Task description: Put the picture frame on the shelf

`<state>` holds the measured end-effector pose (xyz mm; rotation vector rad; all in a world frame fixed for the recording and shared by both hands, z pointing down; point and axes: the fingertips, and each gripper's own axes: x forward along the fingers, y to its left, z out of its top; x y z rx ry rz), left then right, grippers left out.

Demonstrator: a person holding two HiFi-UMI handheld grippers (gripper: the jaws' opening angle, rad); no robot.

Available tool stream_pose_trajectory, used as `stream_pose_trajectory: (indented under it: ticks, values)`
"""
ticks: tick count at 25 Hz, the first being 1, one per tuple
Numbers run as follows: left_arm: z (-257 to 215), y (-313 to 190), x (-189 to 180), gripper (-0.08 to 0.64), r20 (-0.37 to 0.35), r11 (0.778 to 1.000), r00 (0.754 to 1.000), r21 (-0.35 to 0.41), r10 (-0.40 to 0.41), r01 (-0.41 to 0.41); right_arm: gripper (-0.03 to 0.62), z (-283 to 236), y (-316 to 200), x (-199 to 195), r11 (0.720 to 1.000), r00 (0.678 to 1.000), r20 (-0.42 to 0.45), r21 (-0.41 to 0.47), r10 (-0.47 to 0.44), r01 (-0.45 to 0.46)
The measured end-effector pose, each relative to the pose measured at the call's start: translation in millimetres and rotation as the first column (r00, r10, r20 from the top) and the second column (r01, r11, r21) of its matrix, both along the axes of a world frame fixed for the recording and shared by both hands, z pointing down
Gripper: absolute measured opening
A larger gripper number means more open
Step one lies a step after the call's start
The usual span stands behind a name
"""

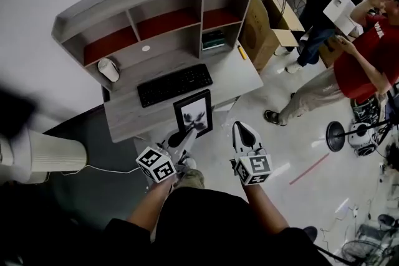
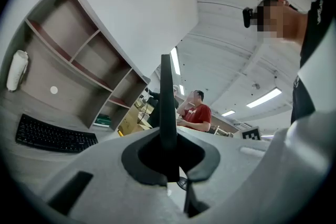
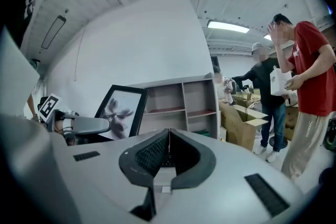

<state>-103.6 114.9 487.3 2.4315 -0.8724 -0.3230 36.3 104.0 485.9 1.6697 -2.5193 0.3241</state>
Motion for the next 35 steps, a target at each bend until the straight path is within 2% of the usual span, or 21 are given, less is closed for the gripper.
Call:
stream_pose_trajectory:
  ticks: [8, 15, 22, 27, 35]
  values:
    - [-3, -68, -27, 0.031, -0.005, 0.997, 0.997, 0.036, 0.071, -0.071, 0.014, -3, -64, -17, 0.997, 0.997, -0.010, -0.003, 0.074, -0.074]
    - [-4, -108, -24, 0.031, -0.036, 0.995, 0.995, 0.029, 0.095, -0.094, 0.014, -8, -92, -18, 0.995, 0.995, -0.043, -0.016, 0.093, -0.094]
    - [0, -150, -9, 0.031, -0.016, 0.996, 0.997, 0.041, 0.078, -0.077, 0.014, 2, -136, -13, 0.998, 0.998, -0.024, 0.004, 0.059, -0.059]
    - [2, -200, 7, 0.031, 0.018, 0.997, 0.998, 0.053, 0.056, -0.057, 0.014, 7, -200, 8, 0.999, 0.999, 0.007, 0.021, 0.035, -0.035]
    - [6, -276, 42, 0.031, 0.034, 0.999, 0.999, 0.022, 0.036, -0.037, 0.014, 8, -291, 30, 1.000, 0.999, 0.043, 0.021, -0.001, 0.000]
